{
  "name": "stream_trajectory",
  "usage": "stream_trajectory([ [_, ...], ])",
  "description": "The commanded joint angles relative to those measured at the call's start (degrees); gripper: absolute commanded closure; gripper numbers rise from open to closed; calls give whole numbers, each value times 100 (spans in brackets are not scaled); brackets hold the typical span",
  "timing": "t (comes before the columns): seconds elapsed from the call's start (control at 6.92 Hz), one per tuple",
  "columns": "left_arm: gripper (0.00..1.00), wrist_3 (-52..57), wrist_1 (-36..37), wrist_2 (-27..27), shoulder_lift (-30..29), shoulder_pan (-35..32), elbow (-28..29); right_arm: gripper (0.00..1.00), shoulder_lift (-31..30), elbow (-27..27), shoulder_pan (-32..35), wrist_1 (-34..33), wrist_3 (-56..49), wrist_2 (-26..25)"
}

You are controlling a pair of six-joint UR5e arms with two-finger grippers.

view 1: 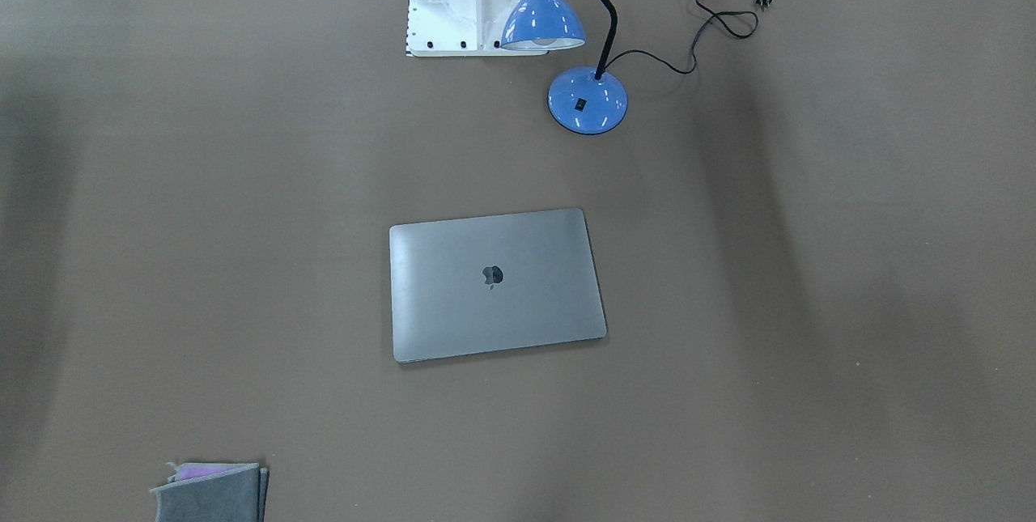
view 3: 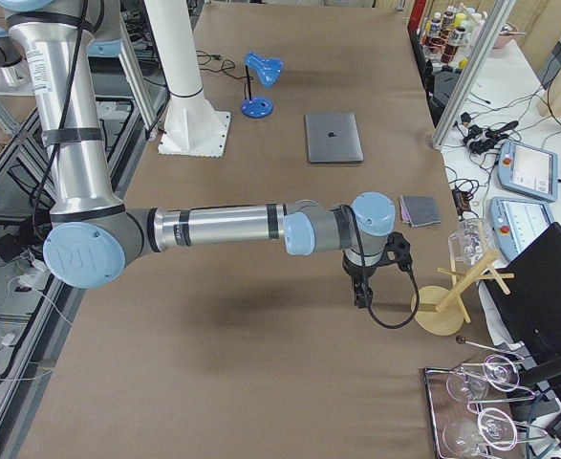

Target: Close laptop

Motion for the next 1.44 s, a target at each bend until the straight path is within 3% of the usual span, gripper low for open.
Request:
stream_trajectory([
  [0.0, 2, -18, 191, -12, -31, -200, 171, 0, -124, -11, 22, 5, -176, -97],
  [0.29, 2, -36, 939, -30, -286, -210, 31, 0, -176, -90, 14, 5, -167, -201],
  [1.3, 2, -27, 887, -39, -260, -201, -93, 0, -168, -152, -4, 14, -141, -343],
])
